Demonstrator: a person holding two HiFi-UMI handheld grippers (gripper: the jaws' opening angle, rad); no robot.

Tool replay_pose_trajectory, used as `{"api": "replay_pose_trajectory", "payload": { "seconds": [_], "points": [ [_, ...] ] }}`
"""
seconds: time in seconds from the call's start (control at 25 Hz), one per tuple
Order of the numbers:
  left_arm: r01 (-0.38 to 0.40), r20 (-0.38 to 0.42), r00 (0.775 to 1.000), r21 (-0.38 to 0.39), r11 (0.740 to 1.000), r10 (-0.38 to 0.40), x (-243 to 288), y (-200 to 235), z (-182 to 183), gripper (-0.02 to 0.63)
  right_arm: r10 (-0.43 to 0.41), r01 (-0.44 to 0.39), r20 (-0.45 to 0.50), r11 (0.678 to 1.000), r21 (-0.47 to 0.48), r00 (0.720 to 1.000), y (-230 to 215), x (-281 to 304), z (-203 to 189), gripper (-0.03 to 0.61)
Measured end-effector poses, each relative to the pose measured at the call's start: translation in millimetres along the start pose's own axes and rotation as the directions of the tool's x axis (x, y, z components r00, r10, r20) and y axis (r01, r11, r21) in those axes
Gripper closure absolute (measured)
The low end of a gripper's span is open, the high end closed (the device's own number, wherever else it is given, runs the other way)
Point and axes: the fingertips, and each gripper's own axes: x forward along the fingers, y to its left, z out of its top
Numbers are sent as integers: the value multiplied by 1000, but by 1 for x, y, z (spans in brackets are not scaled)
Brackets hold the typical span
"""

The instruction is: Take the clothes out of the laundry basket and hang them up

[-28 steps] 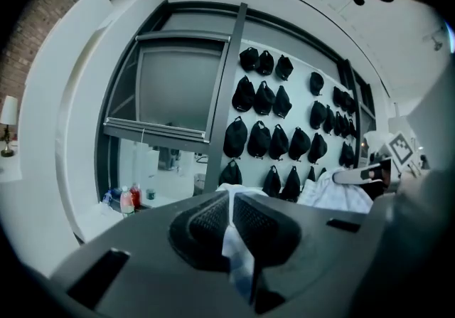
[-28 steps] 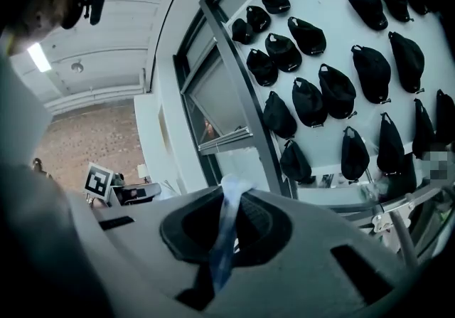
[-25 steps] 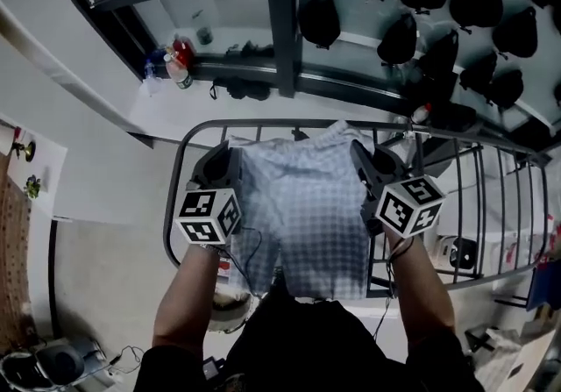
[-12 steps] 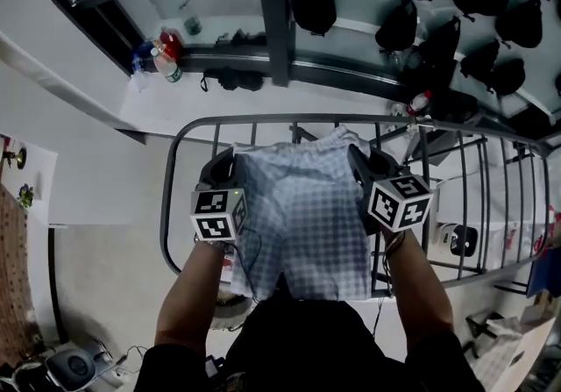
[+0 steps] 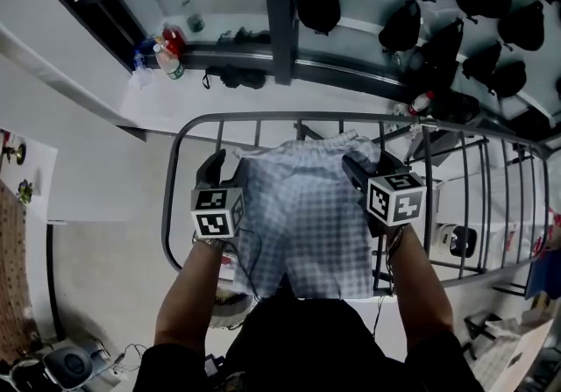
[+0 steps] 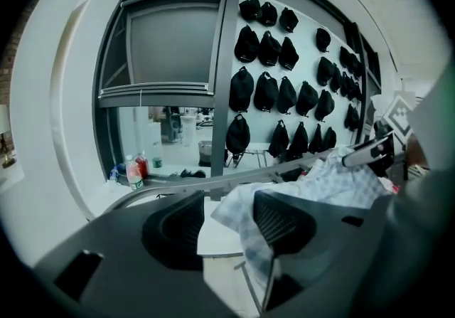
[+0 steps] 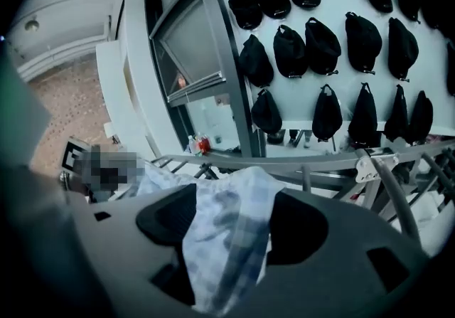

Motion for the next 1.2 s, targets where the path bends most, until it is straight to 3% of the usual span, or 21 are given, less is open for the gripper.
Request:
{"api": "replay_pose_trajectory", "payload": {
  "seconds": [0.12,0.4,0.6,0.72,0.96,1.2],
  "points": [
    [8,-5,1000,2,1000,-8,-6,-2,-1,402,-20,19,-41,1000,-17,999,0,-2,-5,251],
    [9,15,1000,5,1000,-9,-20,-8,5,390,-21,22,-24,1000,7,999,6,-17,7,215],
    [8,43,999,11,1000,-9,-30,-18,11,390,-87,85,-29,994,-62,996,-12,-21,-5,187],
    [0,71,998,21,1000,-1,-37,-21,17,390,-99,98,-16,994,-49,995,-16,-28,-5,172],
    [-14,88,996,18,1000,12,-53,-30,25,390,-65,66,36,997,-35,997,-11,-43,4,171],
    [-33,117,993,17,999,31,-75,-48,35,391,58,-52,117,997,-60,991,16,-61,18,227]
  ]
}}
